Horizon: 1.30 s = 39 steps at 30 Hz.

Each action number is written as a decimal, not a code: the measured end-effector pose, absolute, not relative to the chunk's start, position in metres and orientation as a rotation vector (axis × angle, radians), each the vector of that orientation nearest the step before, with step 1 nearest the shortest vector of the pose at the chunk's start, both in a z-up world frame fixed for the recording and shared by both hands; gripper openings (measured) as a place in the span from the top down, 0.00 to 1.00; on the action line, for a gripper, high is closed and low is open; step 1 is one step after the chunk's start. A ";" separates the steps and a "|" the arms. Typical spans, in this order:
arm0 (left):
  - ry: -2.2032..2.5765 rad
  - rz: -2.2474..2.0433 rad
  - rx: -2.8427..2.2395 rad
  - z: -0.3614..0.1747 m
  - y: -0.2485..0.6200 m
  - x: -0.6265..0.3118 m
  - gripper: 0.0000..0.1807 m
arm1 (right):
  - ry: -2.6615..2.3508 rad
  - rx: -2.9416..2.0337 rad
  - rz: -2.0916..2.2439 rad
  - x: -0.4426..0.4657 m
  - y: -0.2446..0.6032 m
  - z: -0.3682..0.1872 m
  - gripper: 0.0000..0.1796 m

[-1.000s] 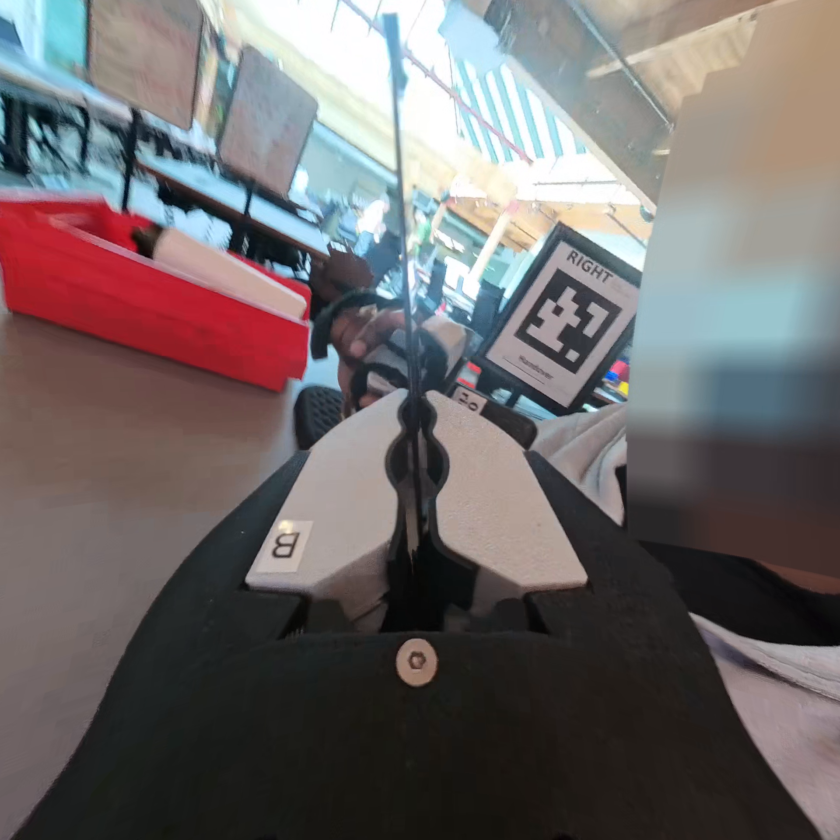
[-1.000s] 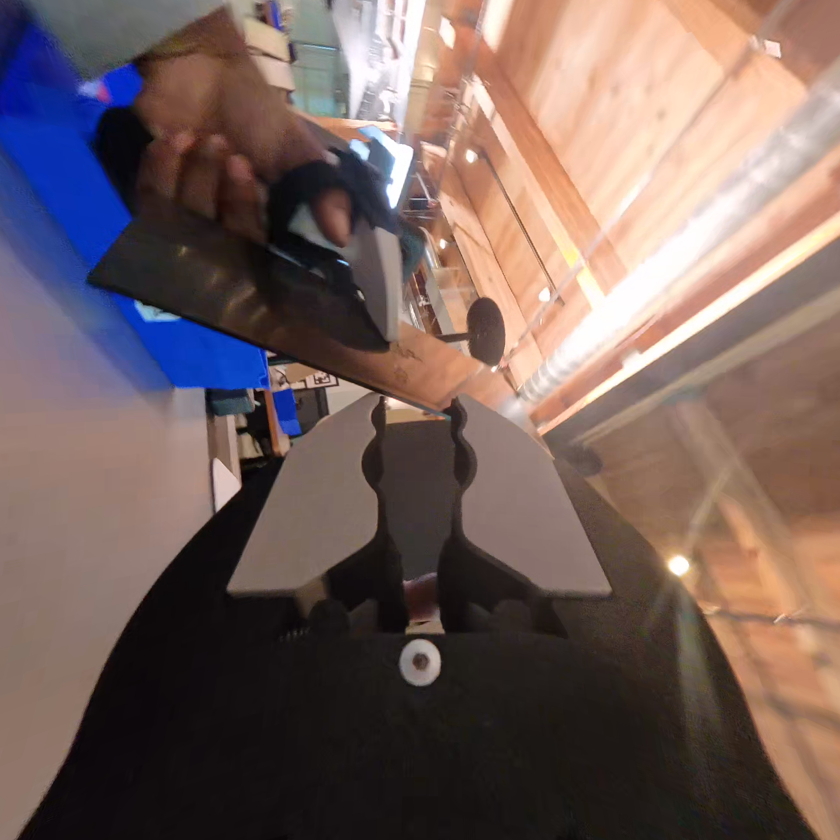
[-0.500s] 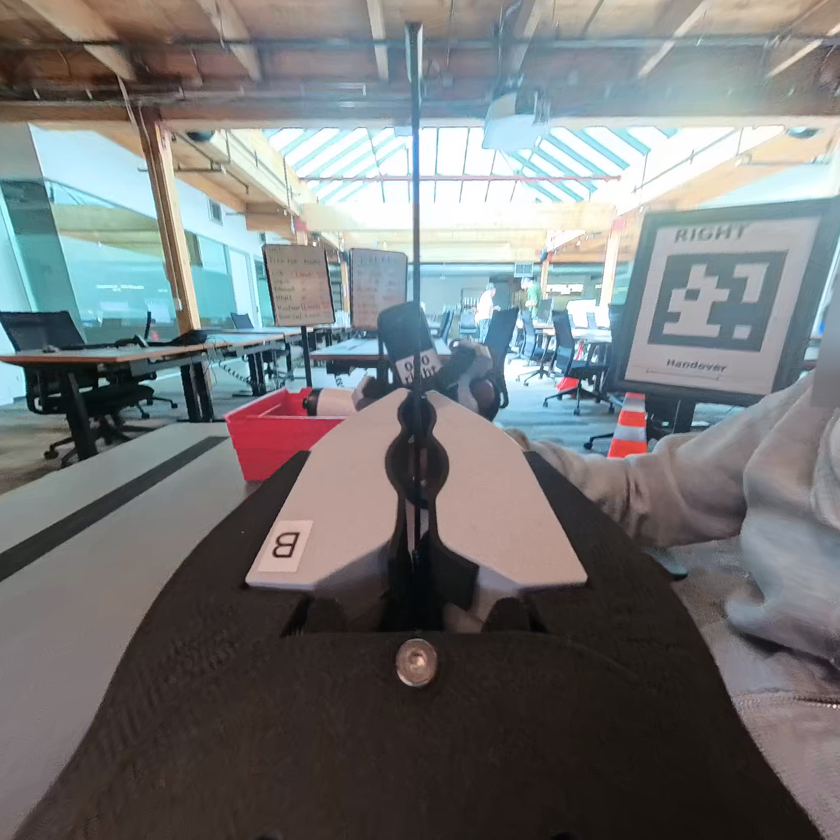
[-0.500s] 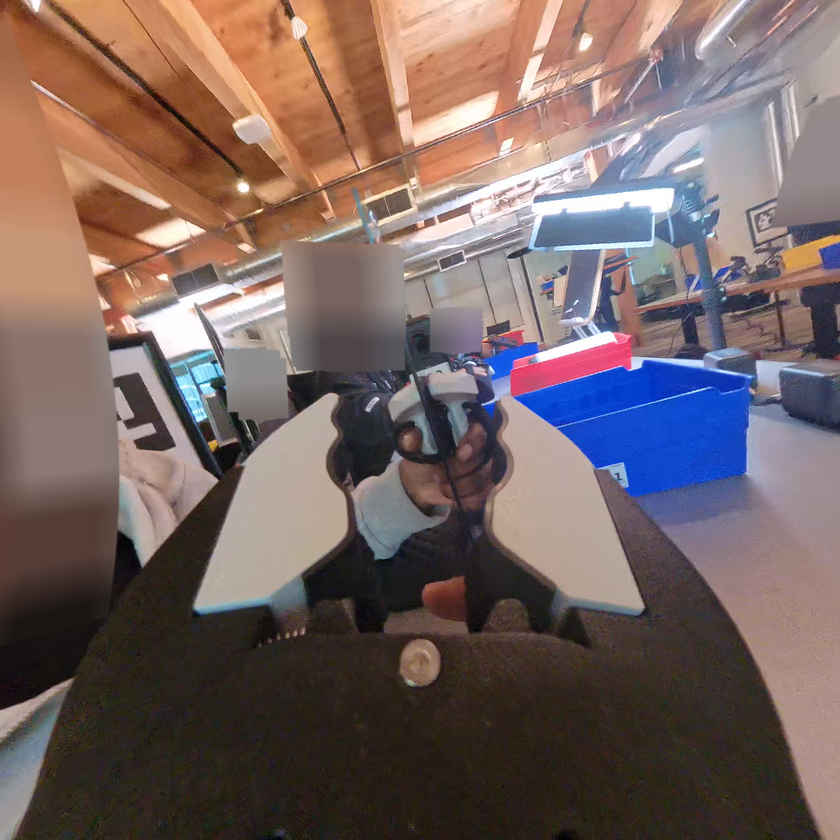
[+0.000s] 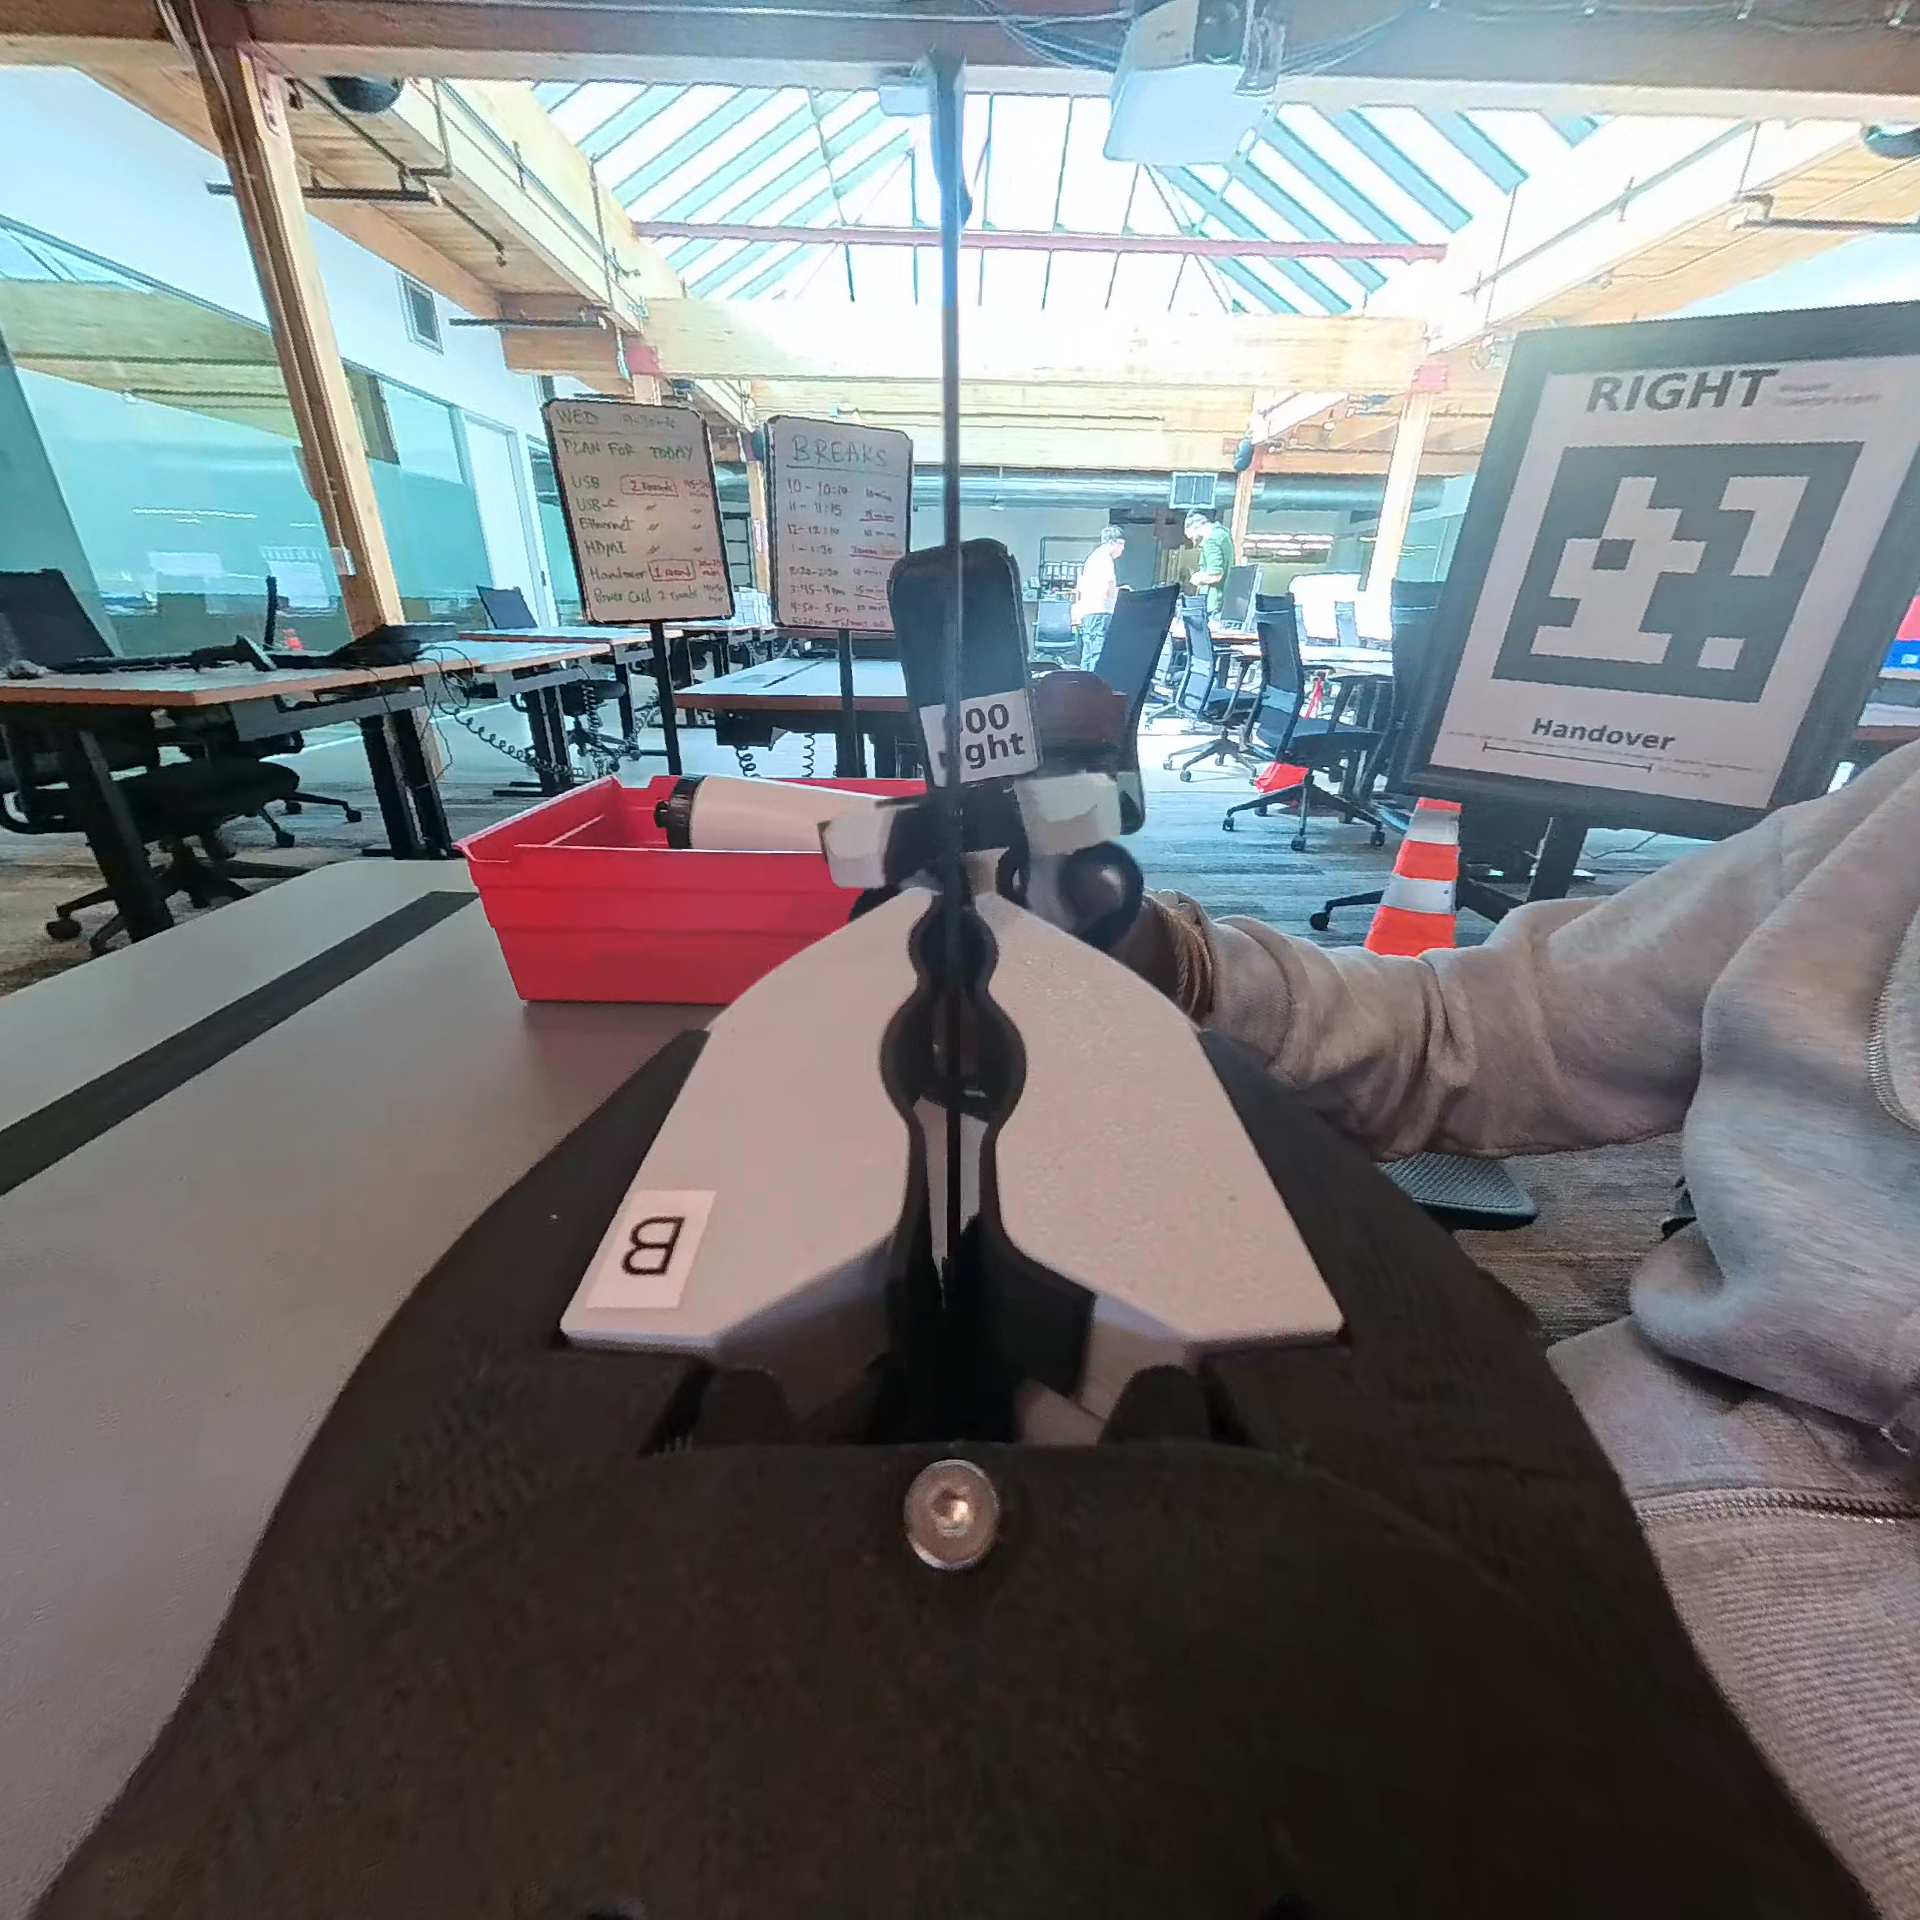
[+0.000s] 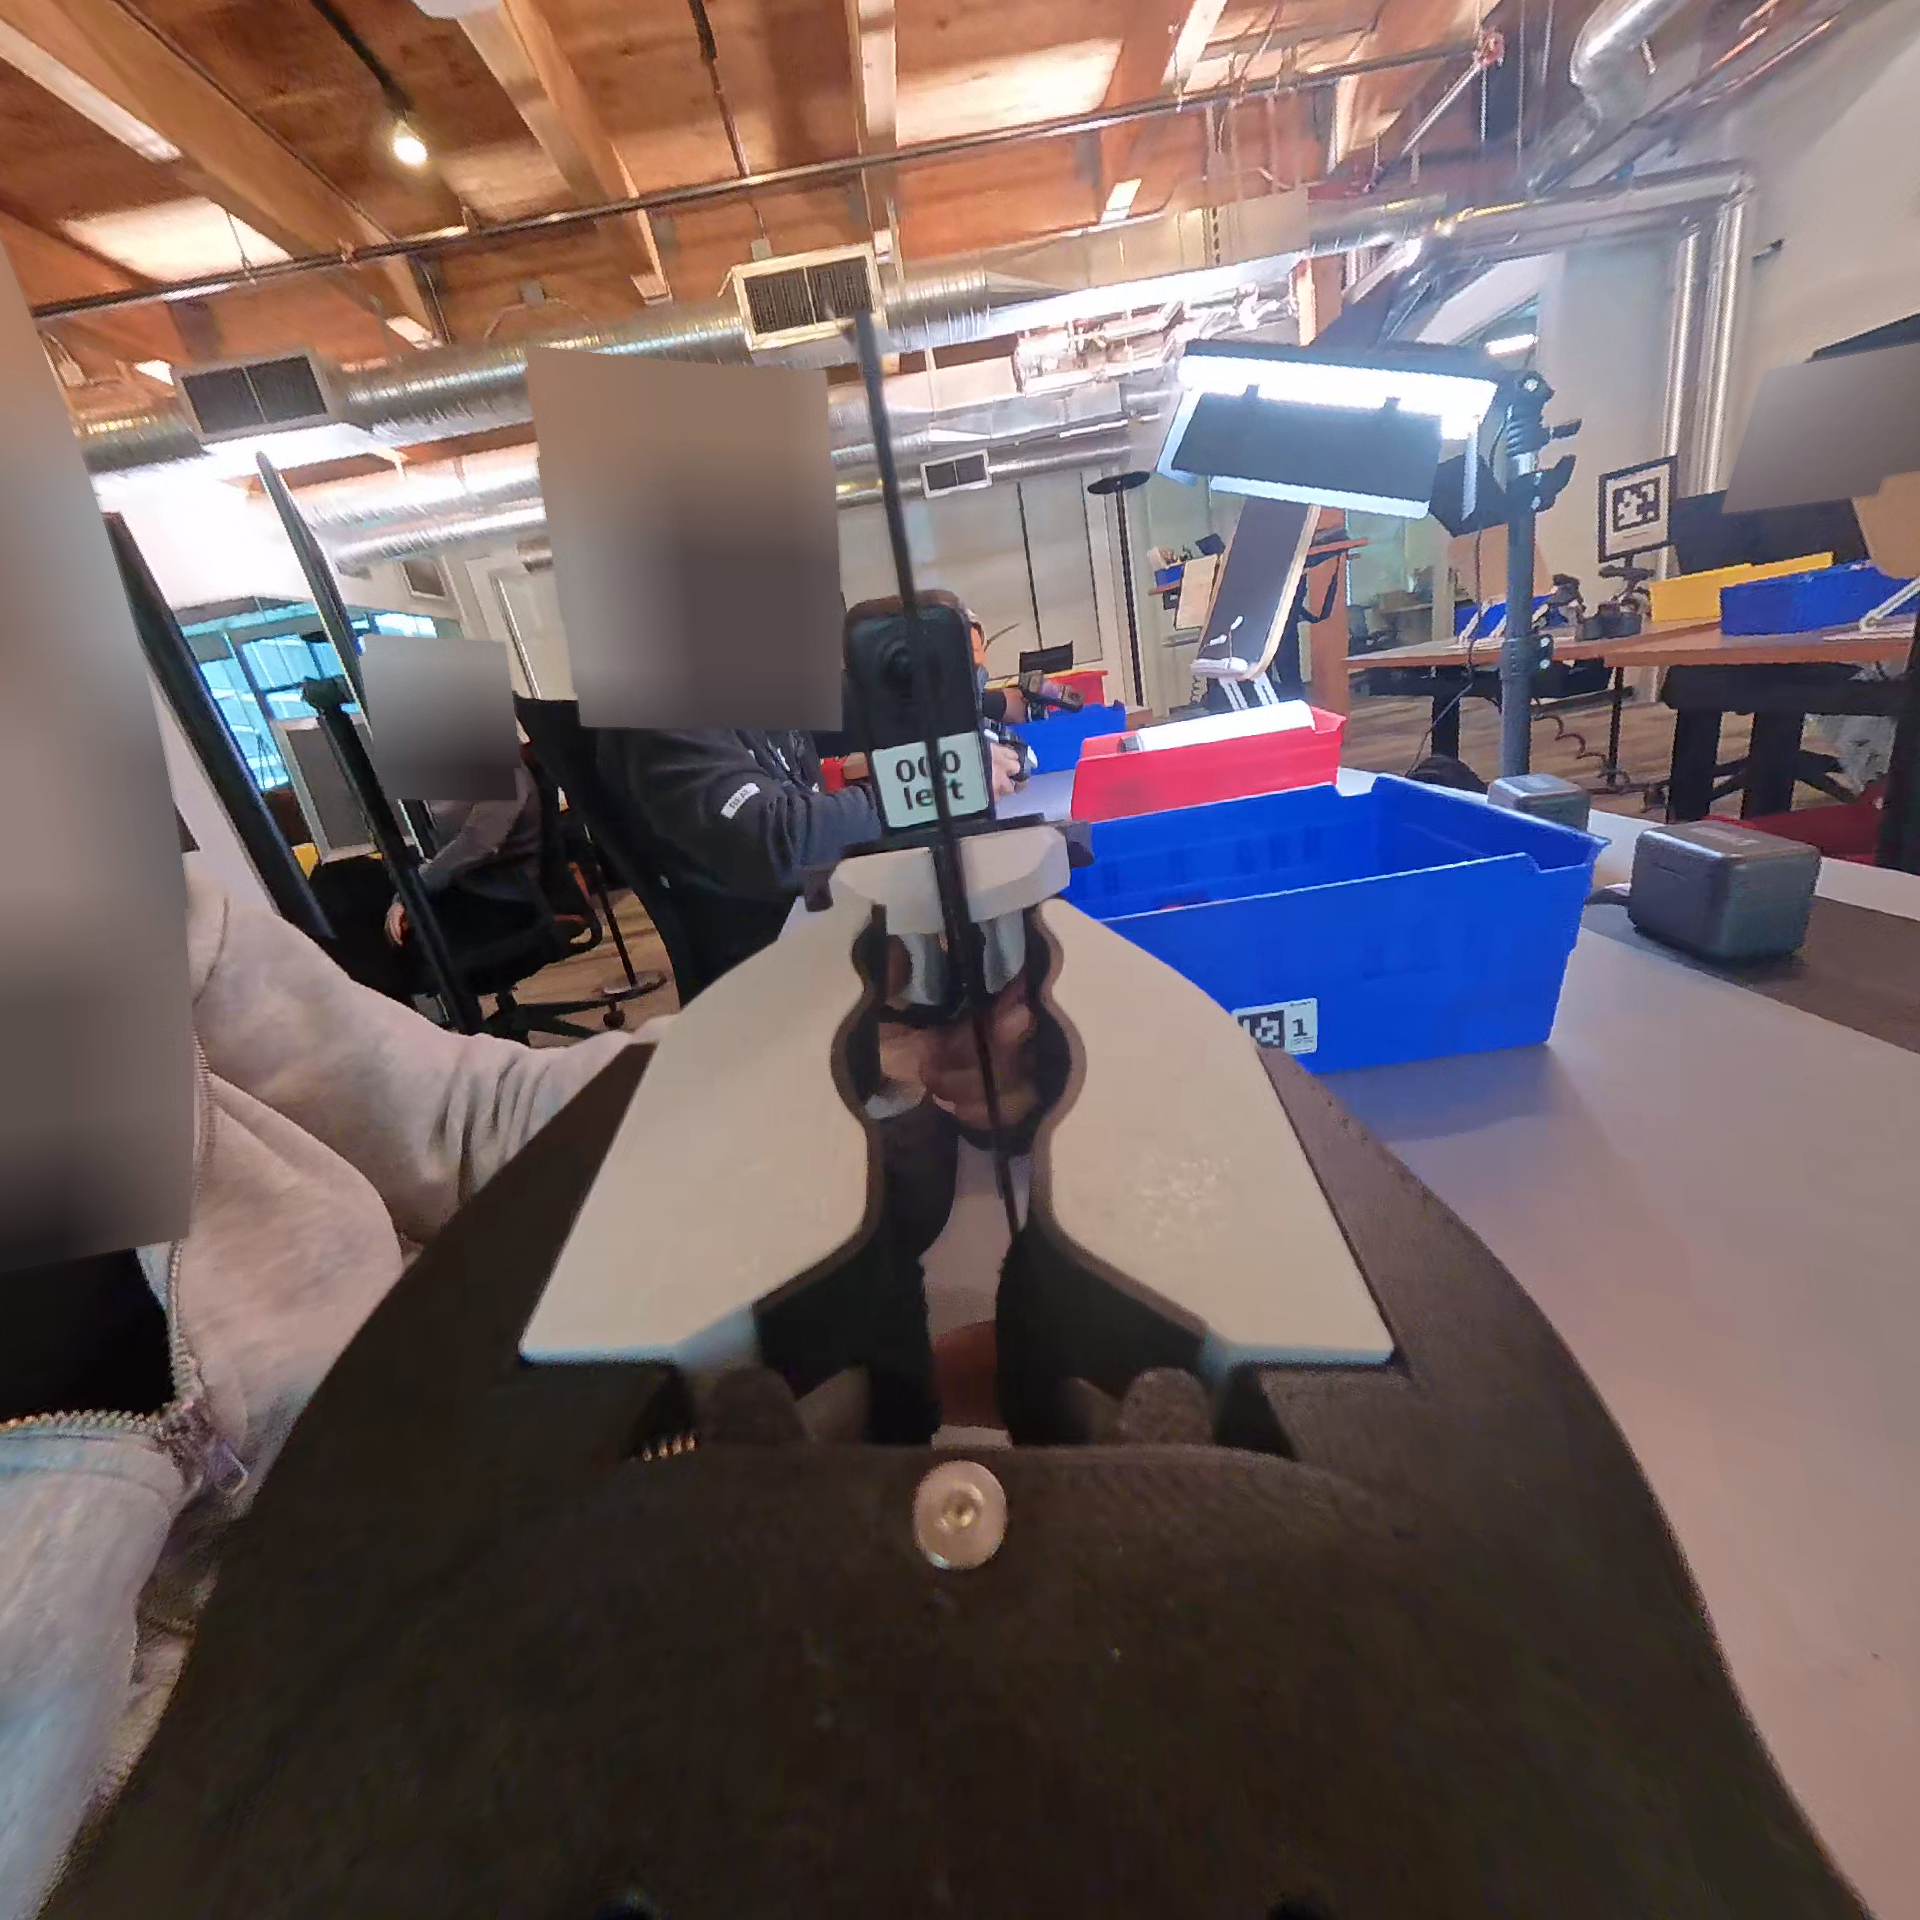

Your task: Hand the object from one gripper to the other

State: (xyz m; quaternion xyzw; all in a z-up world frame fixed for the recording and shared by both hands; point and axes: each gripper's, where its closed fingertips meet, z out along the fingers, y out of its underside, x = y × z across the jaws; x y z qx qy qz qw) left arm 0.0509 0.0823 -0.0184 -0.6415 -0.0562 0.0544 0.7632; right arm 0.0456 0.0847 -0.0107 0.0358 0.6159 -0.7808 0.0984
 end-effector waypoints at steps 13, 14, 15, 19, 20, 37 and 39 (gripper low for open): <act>-0.190 -0.154 -1.180 0.015 0.059 0.059 0.66 | 2.318 -0.912 -2.758 0.068 0.090 -0.014 1.00; -0.217 -0.204 -1.149 0.019 0.053 0.057 0.64 | 2.385 -1.120 -2.830 0.070 0.092 -0.013 0.99; -0.245 -0.248 -1.123 0.021 0.048 0.055 0.64 | 2.441 -1.326 -2.876 0.073 0.093 -0.012 1.00; -0.337 -0.398 -1.201 0.007 0.050 0.051 0.70 | 2.673 -2.029 -2.820 0.075 0.091 -0.015 0.99; -0.339 -0.437 -1.252 0.000 0.055 0.055 0.72 | 2.719 -2.228 -2.753 0.076 0.090 -0.018 0.99; -0.237 -0.313 -1.239 0.001 0.070 0.061 1.00 | 2.746 -1.594 -3.141 0.052 0.107 0.009 0.76; -0.177 -0.197 -1.161 0.014 0.061 0.061 0.99 | 2.519 -1.098 -3.301 0.046 0.118 0.023 0.75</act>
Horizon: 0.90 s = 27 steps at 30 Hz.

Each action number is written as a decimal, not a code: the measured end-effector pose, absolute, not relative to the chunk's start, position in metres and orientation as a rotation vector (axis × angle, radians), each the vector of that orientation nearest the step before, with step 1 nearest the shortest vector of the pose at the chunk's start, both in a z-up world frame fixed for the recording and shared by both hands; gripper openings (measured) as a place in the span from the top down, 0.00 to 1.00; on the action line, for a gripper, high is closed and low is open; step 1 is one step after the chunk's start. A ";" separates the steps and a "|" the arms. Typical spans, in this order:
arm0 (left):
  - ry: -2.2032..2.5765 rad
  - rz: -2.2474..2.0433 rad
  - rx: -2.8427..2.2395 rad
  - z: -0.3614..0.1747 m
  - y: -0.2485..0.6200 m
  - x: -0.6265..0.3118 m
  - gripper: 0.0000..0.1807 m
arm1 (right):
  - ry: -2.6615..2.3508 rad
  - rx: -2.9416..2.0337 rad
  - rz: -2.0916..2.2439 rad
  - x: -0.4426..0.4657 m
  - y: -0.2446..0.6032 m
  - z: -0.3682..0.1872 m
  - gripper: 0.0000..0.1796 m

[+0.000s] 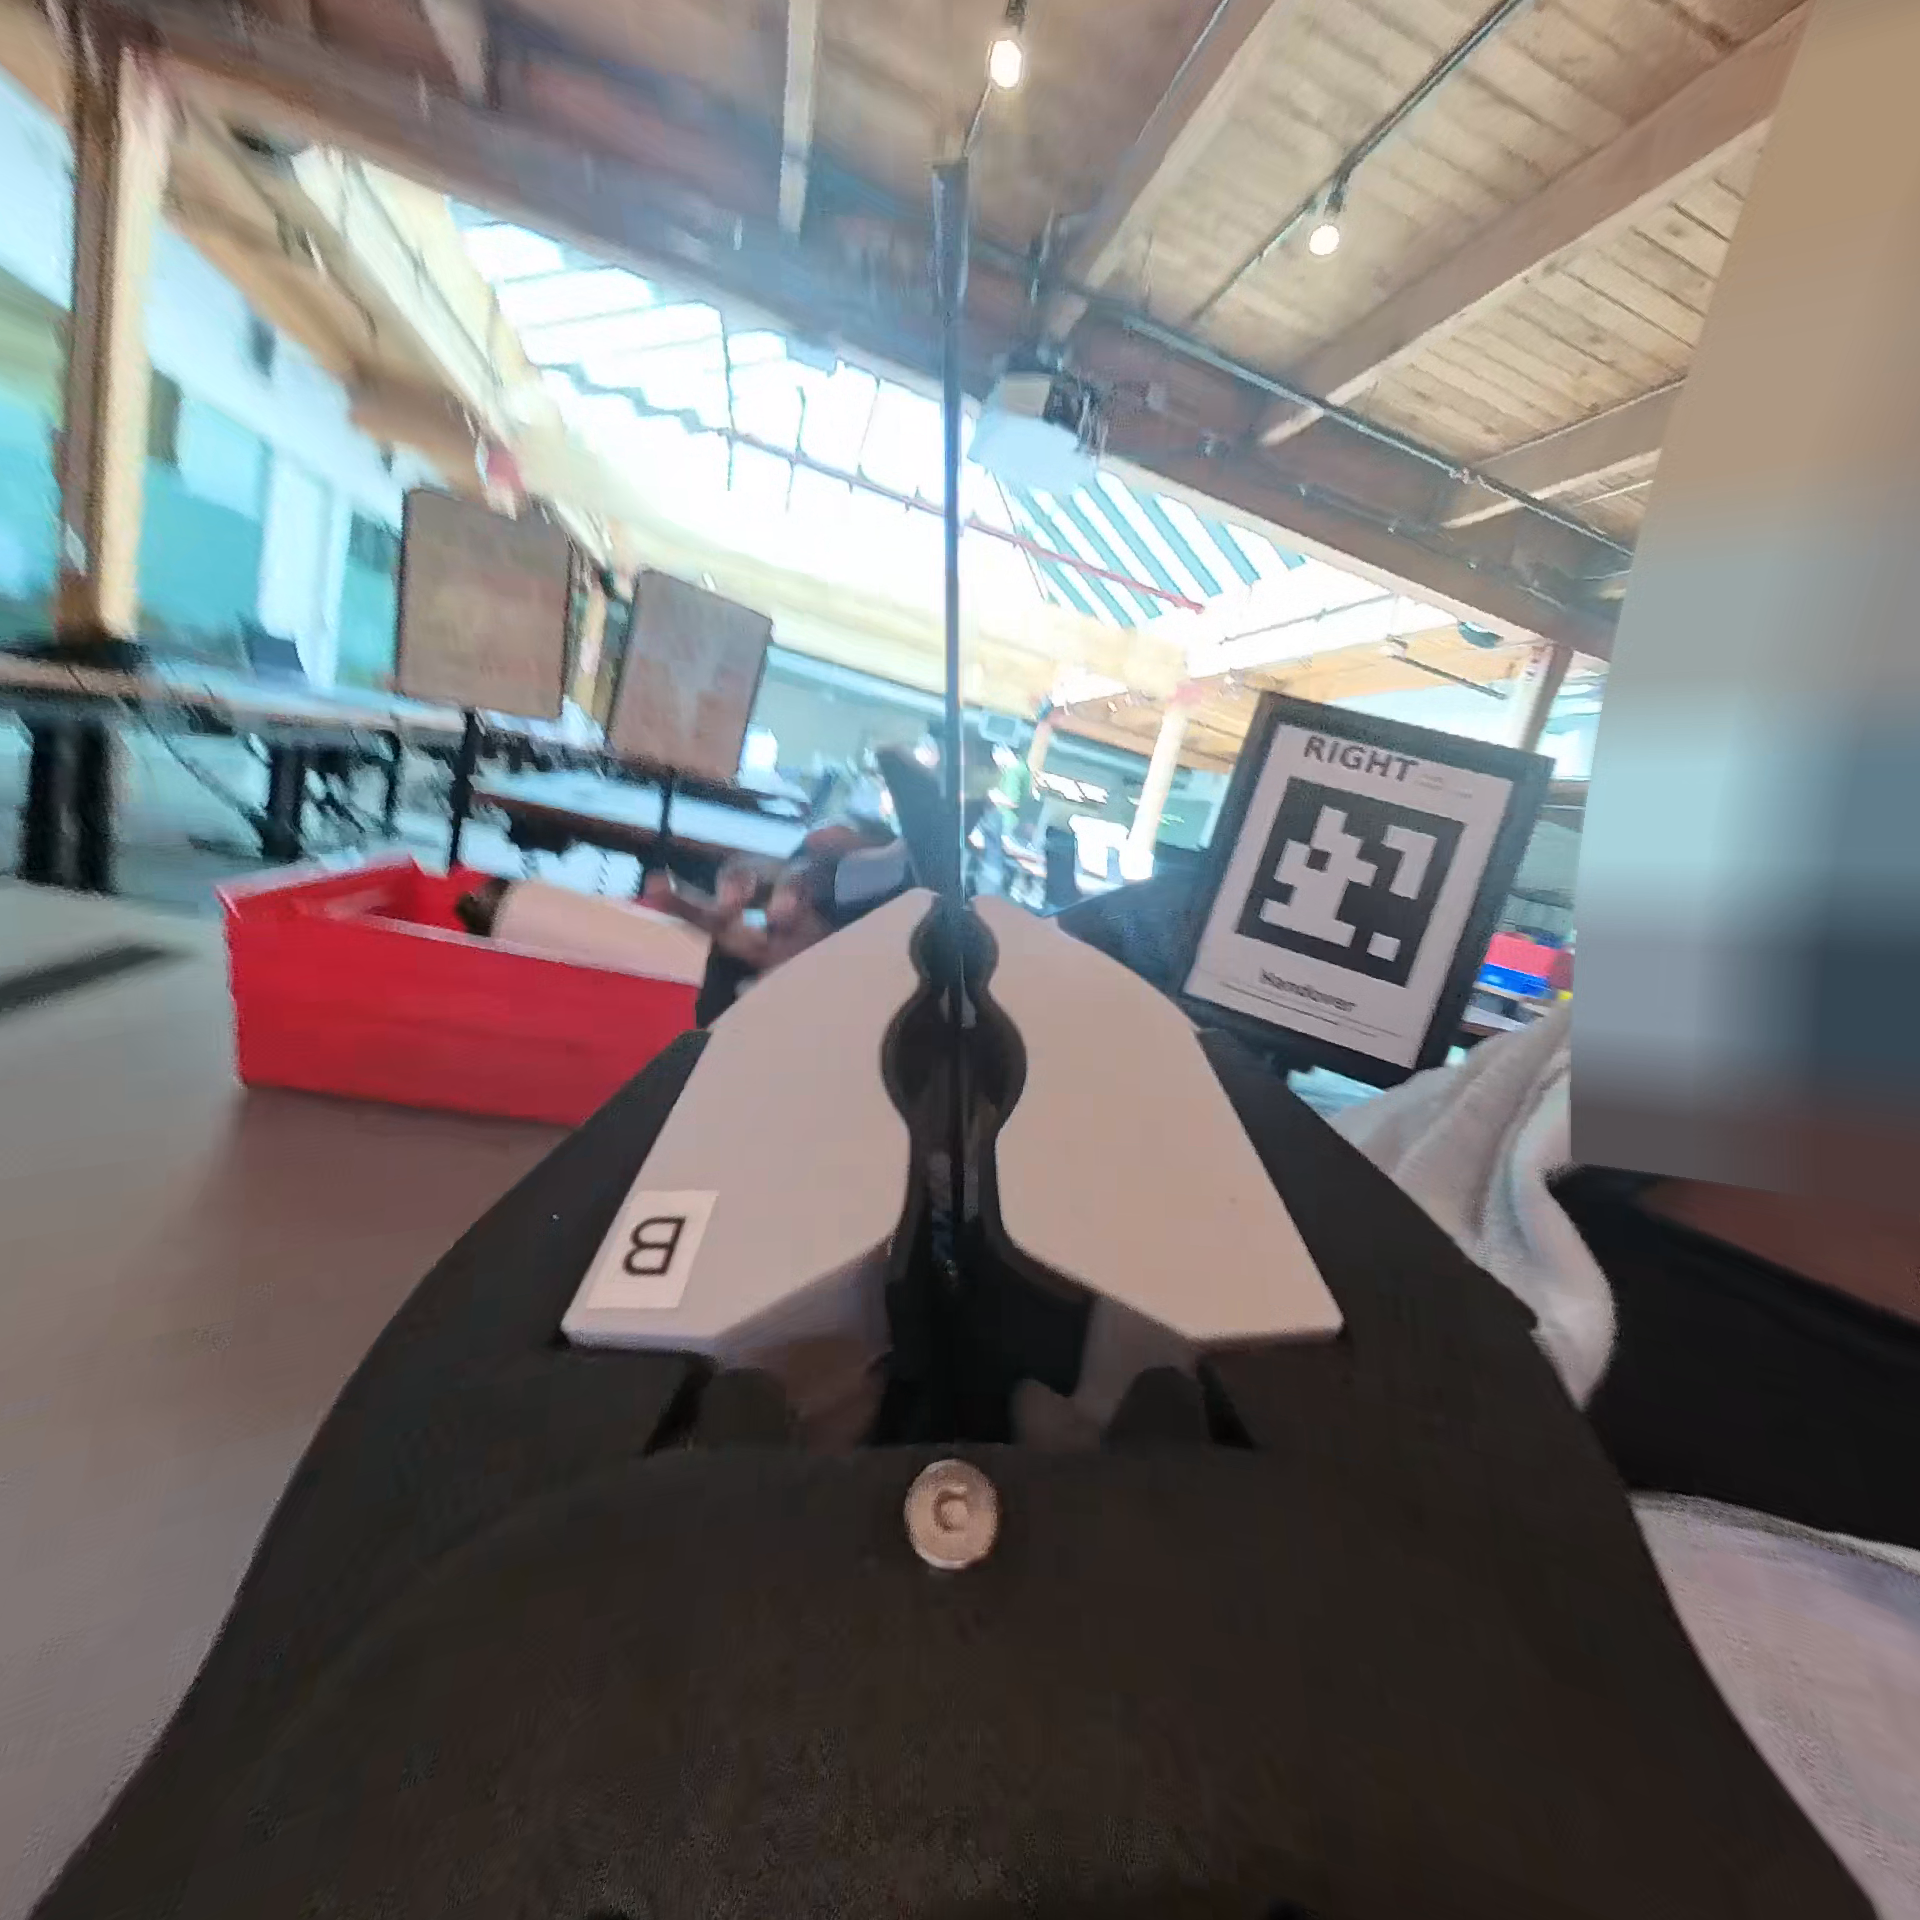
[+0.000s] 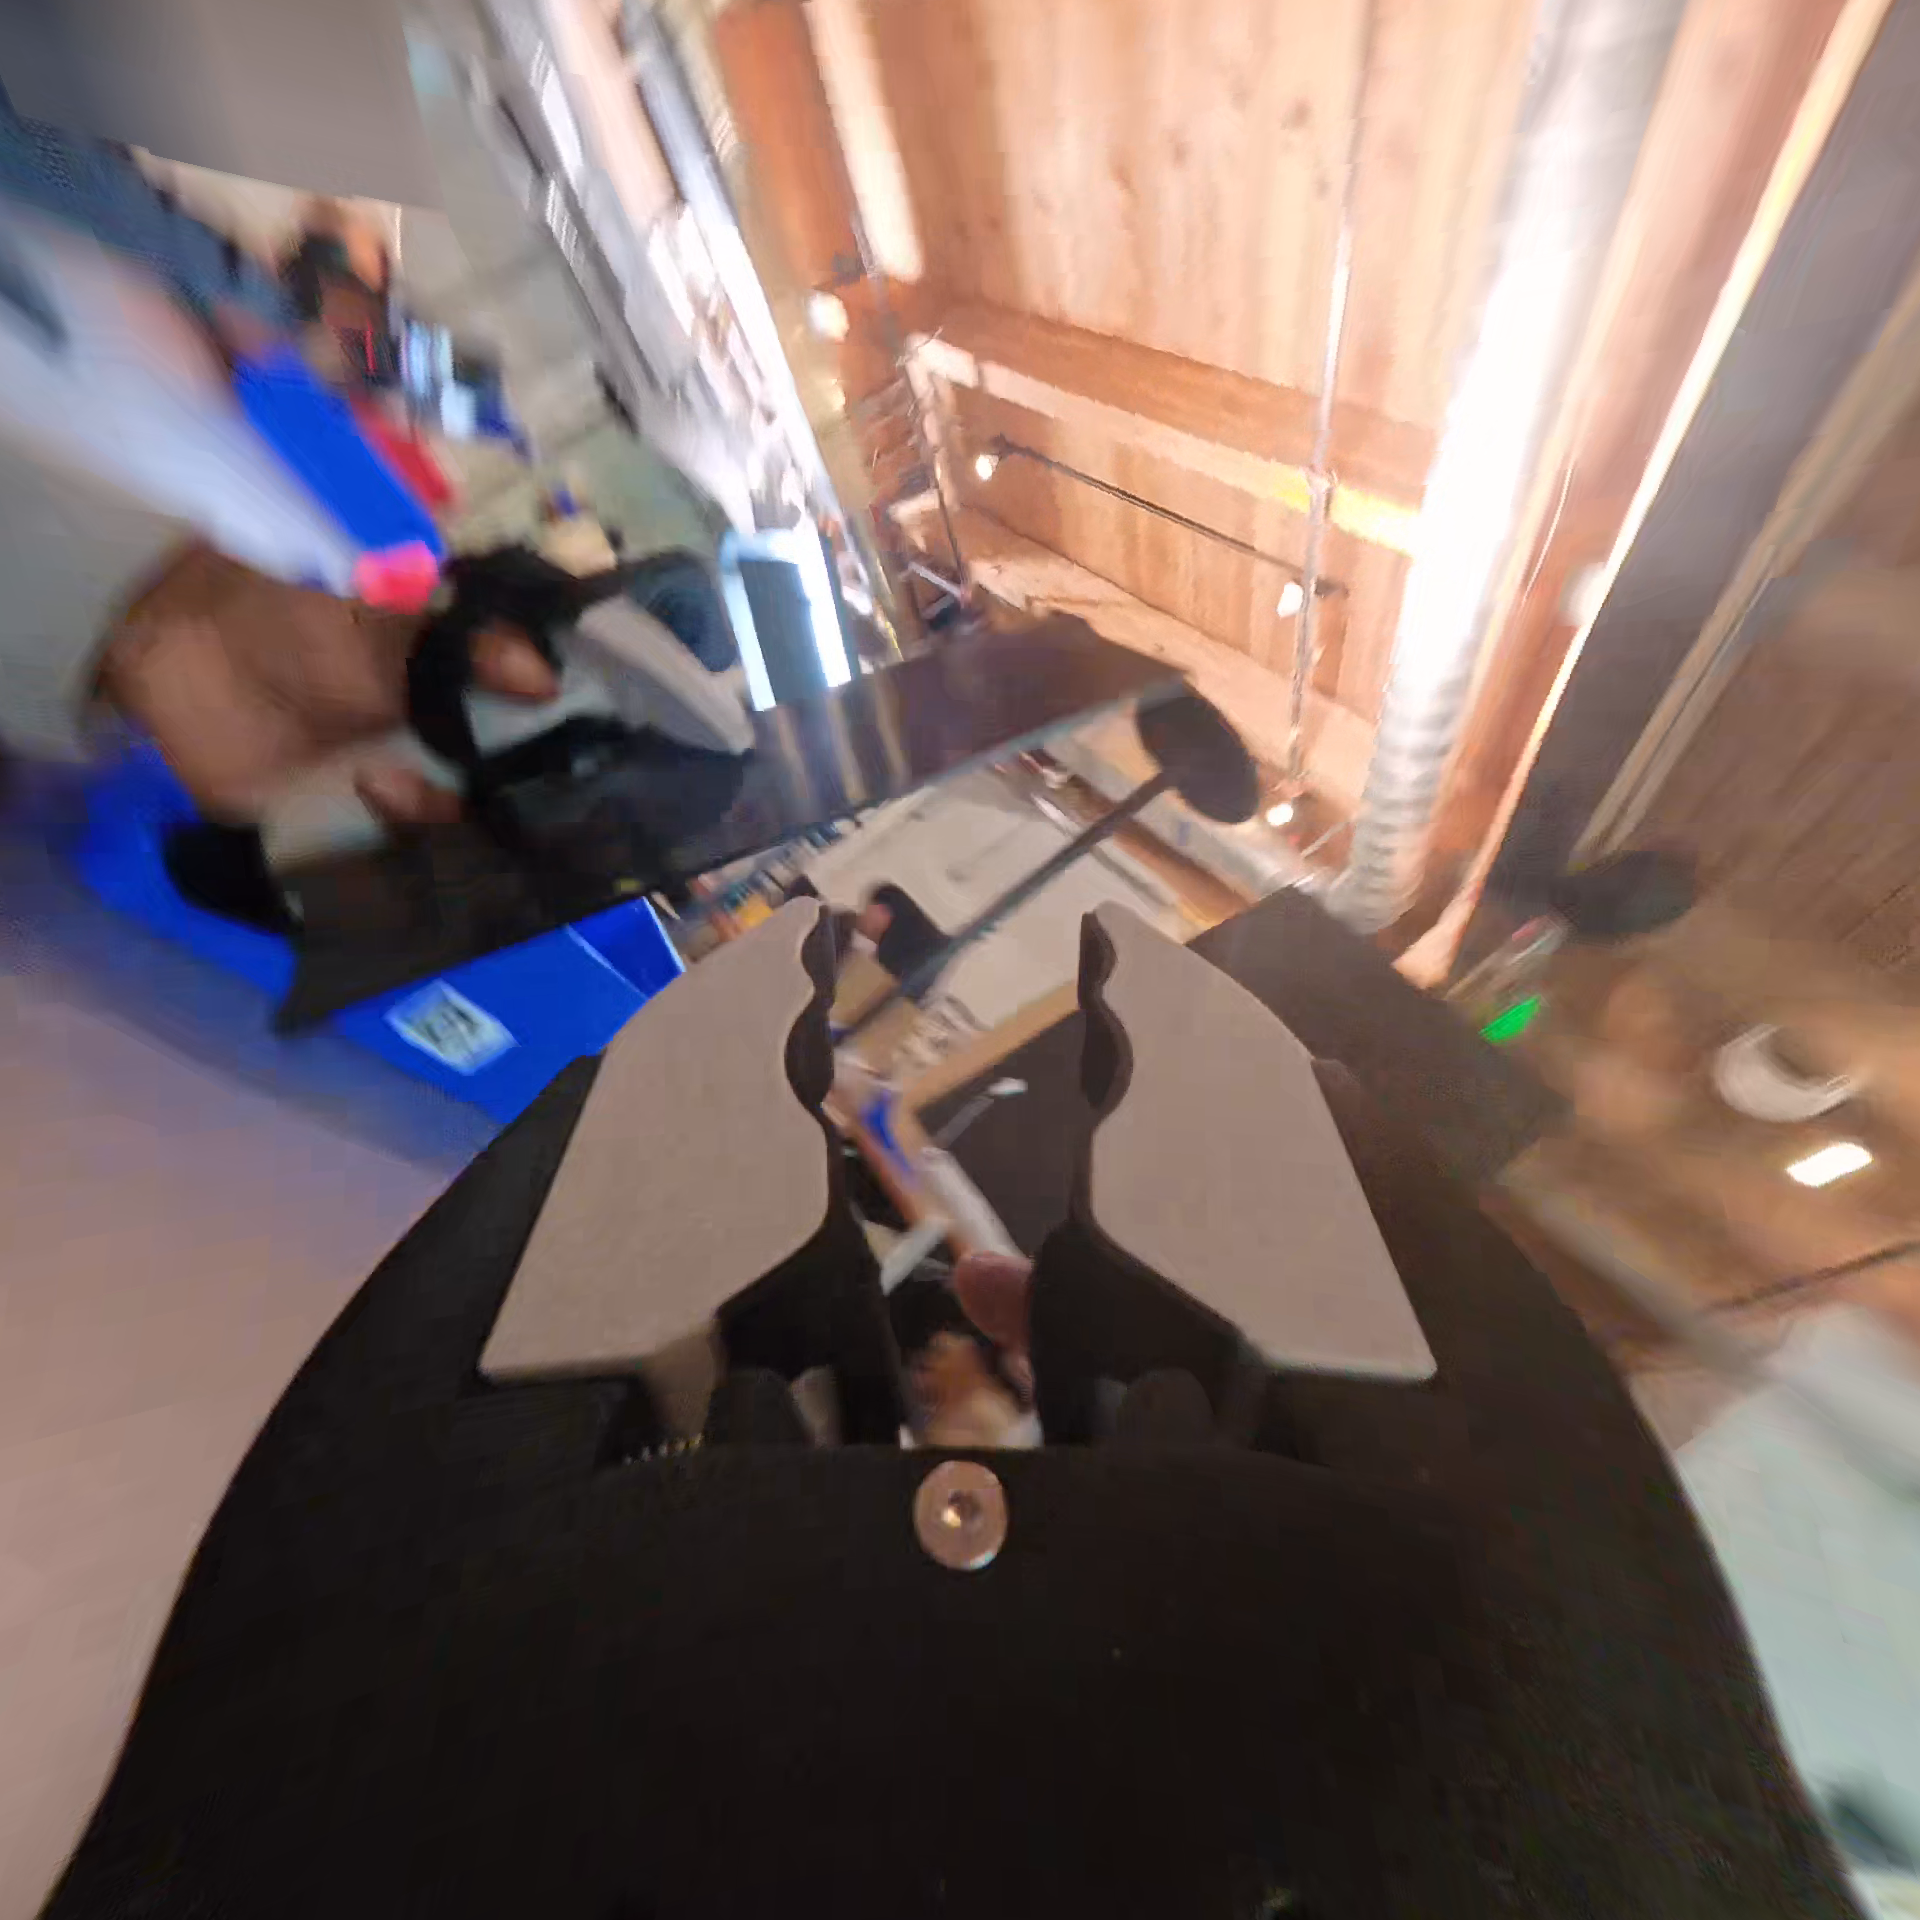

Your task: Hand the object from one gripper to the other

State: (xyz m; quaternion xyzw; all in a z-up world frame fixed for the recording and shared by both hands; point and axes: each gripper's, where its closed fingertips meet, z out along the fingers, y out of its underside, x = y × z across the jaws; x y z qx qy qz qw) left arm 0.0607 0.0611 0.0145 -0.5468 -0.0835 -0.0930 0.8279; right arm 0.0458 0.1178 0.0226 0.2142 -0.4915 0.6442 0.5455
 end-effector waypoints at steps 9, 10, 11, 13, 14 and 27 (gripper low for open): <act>-0.138 -0.077 -1.196 0.009 0.061 0.057 0.99 | -1.875 -0.058 2.781 0.046 0.107 0.014 0.63; -0.125 -0.084 -1.223 0.006 0.066 0.060 0.99 | -1.898 -0.081 2.783 0.045 0.104 0.012 0.64; -0.120 -0.077 -1.251 0.002 0.070 0.061 0.99 | -1.902 -0.087 2.766 0.045 0.102 0.010 0.65; -0.102 -0.052 -1.298 -0.004 0.077 0.063 0.99 | -1.910 -0.032 2.701 0.049 0.098 0.006 0.70; -0.092 -0.051 -1.312 -0.007 0.079 0.064 0.99 | -1.912 0.010 2.657 0.051 0.097 0.005 0.74; -0.233 0.068 -1.208 0.007 0.062 0.041 0.71 | -1.688 0.425 2.152 0.064 0.096 0.000 0.99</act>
